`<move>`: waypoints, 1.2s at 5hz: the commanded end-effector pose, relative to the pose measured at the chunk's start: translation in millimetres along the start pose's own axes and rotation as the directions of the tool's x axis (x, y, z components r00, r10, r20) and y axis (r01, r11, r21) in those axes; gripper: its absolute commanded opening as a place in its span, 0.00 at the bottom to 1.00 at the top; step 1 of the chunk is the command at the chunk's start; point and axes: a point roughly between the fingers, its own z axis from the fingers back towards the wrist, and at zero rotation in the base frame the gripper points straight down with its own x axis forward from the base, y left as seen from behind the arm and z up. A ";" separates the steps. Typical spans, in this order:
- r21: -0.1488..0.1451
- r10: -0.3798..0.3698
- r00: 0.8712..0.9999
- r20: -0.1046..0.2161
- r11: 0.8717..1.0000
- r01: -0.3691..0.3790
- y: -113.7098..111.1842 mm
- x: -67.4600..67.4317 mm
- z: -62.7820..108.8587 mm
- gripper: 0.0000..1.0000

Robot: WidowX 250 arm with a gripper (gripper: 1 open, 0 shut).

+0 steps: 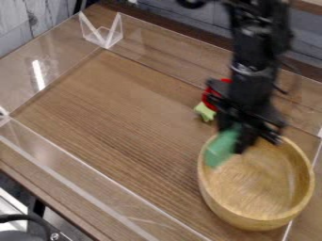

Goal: Put the green block in the brown bowl

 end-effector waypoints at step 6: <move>-0.027 -0.061 0.997 0.042 0.998 0.062 -18.4 -9.9 -13.9 0.00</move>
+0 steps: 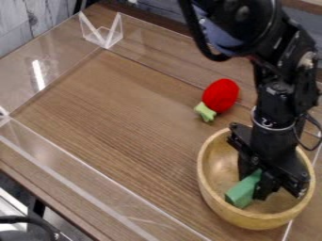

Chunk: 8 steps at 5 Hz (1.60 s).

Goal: Put the green block in the brown bowl

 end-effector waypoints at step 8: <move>-0.027 0.000 0.996 0.089 1.000 0.002 15.7 -1.1 24.0 0.00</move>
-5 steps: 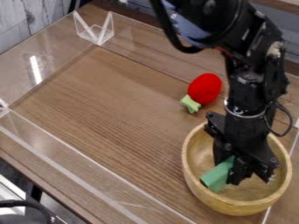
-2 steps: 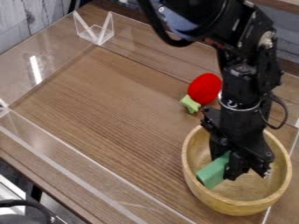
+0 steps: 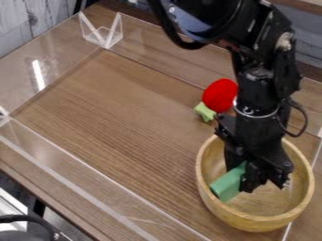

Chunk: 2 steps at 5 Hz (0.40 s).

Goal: Put the green block in the brown bowl

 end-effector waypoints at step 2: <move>-0.005 0.020 0.999 0.029 1.000 -0.020 3.8 5.9 5.8 0.00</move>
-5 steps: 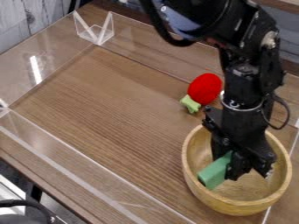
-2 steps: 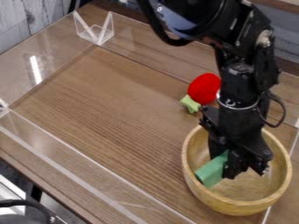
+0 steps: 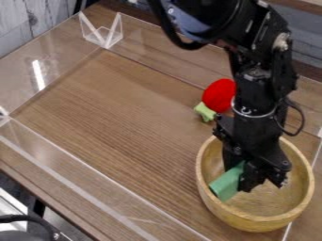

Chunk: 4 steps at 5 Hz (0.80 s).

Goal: Put the green block in the brown bowl

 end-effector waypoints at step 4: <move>-0.010 0.030 0.999 0.022 1.000 -0.029 4.1 7.0 10.2 1.00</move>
